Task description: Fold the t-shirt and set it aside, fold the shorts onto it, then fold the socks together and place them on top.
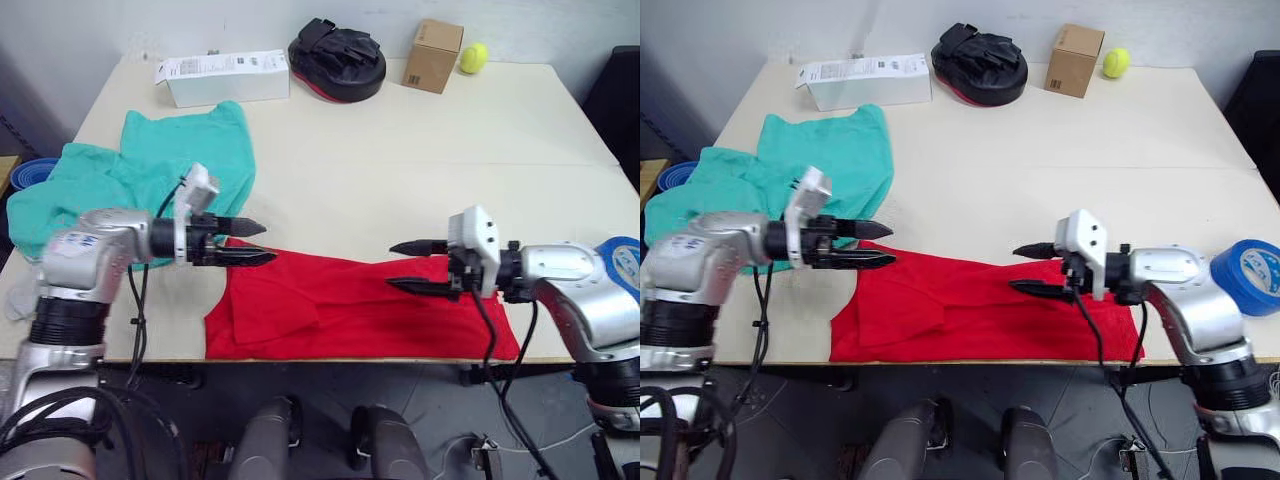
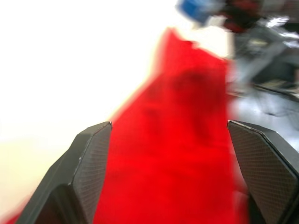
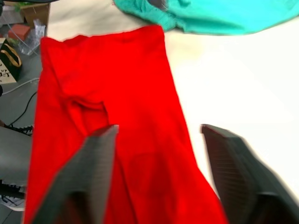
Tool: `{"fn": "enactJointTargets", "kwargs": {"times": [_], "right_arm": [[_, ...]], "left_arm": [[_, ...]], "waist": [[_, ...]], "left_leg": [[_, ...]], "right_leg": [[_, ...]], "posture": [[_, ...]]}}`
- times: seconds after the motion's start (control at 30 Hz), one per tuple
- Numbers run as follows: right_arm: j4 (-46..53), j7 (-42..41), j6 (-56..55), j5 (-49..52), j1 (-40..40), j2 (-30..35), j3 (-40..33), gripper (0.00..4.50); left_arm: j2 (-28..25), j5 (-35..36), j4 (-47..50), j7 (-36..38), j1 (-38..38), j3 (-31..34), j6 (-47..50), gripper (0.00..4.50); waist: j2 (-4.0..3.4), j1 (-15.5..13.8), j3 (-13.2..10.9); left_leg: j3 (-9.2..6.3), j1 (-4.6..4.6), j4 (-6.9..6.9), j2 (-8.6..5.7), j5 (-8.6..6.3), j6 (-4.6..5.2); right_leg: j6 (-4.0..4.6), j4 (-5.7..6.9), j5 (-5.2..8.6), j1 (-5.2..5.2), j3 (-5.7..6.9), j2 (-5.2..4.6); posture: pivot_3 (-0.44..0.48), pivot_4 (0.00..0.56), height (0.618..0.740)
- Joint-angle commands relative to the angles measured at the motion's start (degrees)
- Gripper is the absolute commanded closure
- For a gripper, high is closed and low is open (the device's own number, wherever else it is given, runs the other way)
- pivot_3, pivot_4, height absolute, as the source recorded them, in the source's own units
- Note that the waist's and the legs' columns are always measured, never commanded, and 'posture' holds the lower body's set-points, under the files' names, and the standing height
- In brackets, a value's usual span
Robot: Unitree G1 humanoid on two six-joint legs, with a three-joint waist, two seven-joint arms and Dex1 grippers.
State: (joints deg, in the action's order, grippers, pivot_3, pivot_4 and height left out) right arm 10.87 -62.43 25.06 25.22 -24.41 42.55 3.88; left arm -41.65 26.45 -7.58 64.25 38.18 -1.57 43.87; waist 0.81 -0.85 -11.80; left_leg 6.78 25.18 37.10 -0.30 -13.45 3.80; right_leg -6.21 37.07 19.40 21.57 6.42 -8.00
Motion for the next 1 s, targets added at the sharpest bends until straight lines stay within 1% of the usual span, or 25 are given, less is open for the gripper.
{"fn": "enactJointTargets", "kwargs": {"times": [0.03,0.17,0.27,0.3,0.37,0.43,0.53,0.77,0.87,0.93,1.0], "right_arm": [[-0.51,2.53,0.11,-2.53,-2.71,-2.19,2.03,3.04],[-1.37,4.15,0.31,-6.62,-3.75,-3.83,5.80,4.49],[-3.76,6.19,0.58,-10.09,-4.14,-4.48,7.83,4.50],[-4.62,6.75,0.79,-11.15,-4.11,-4.59,8.37,4.50],[-6.64,7.96,0.84,-13.41,-3.69,-4.54,9.25,4.50],[-9.88,9.15,-0.57,-16.57,-2.32,-3.55,10.05,4.50],[-13.05,10.26,-1.58,-18.40,-0.11,-2.03,8.45,4.50],[-10.48,9.14,-0.51,-15.61,8.54,6.28,-1.60,4.50],[-10.43,9.28,-0.13,-15.12,11.83,9.12,-5.36,4.50],[-11.29,9.52,-0.07,-14.88,13.48,10.68,-7.67,4.50],[-11.69,9.41,0.07,-14.42,14.12,11.36,-9.03,4.50]], "left_arm": [[1.08,-2.42,1.93,0.36,-1.08,-2.18,-5.84,1.28],[1.87,-6.52,1.45,0.46,-2.15,-6.11,-11.19,2.61],[3.06,-10.36,-1.98,-0.84,-1.72,-8.22,-15.20,3.55],[3.53,-11.61,-3.17,-1.36,-1.50,-8.89,-16.16,3.94],[4.84,-14.16,-6.03,-3.12,-0.72,-10.18,-17.15,4.47],[6.32,-16.84,-8.87,-4.94,-0.05,-11.61,-18.08,4.47],[7.28,-18.72,-10.70,-5.73,-0.12,-12.21,-19.57,4.47],[6.71,-19.39,-10.68,-6.66,-2.43,-10.36,-20.38,4.47],[6.13,-19.05,-9.67,-6.87,-3.71,-9.48,-20.23,4.47],[5.93,-18.79,-8.85,-7.23,-4.64,-8.69,-20.30,4.47],[6.27,-18.52,-8.34,-8.03,-5.29,-7.60,-20.45,4.47]], "waist": [[0.00,0.41,0.00],[0.00,0.92,0.00],[0.00,0.98,0.00],[0.00,0.99,0.00],[0.00,0.91,0.00],[0.01,0.59,0.01],[0.02,0.50,0.15],[0.09,-0.36,0.29],[0.09,-0.34,0.29],[0.02,-0.34,0.34],[0.00,-0.29,0.34]], "left_leg": [[0.02,-0.01,-0.01,0.00,0.01,-0.02],[-0.02,-0.05,-0.03,0.05,0.00,-0.08],[0.00,-0.05,0.00,0.06,0.01,-0.09],[0.00,-0.06,0.00,0.07,0.01,-0.09],[0.02,-0.06,-0.03,0.06,0.01,-0.09],[0.01,-0.04,-0.01,0.05,0.01,-0.09],[0.00,-0.13,-0.02,0.02,0.00,-0.07],[-0.02,-0.31,-0.01,0.02,-0.14,-0.23],[-0.01,-0.61,-0.08,0.02,-0.28,-0.34],[-0.02,-1.01,-0.19,0.05,-0.40,-0.36],[-0.02,-1.03,-0.24,0.06,-0.41,-0.35]], "right_leg": [[-0.01,0.06,0.00,0.00,0.00,0.00],[-0.02,0.31,-0.01,0.00,0.03,0.09],[-0.02,0.29,-0.01,0.00,0.01,0.10],[-0.02,0.23,-0.01,-0.01,0.01,0.10],[-0.01,-0.01,-0.01,-0.01,-0.02,0.09],[-0.01,-0.01,-0.01,-0.01,-0.01,0.06],[-0.02,-0.08,-0.01,-0.13,-0.01,0.01],[-0.02,-0.13,-0.02,-0.33,0.01,-0.07],[-0.02,-0.22,-0.01,-0.61,0.00,-0.09],[-0.02,-0.43,-0.01,-1.00,0.03,-0.08],[-0.01,-0.59,0.00,-1.05,0.03,-0.07]], "posture": [[0.000,0.150,0.740],[0.000,0.150,0.740],[0.000,0.150,0.740],[0.000,0.150,0.740],[0.000,0.150,0.740],[0.000,0.150,0.740],[0.000,0.150,0.740],[0.000,0.150,0.740],[0.000,0.150,0.740],[0.000,0.150,0.740],[0.000,0.150,0.740]]}}
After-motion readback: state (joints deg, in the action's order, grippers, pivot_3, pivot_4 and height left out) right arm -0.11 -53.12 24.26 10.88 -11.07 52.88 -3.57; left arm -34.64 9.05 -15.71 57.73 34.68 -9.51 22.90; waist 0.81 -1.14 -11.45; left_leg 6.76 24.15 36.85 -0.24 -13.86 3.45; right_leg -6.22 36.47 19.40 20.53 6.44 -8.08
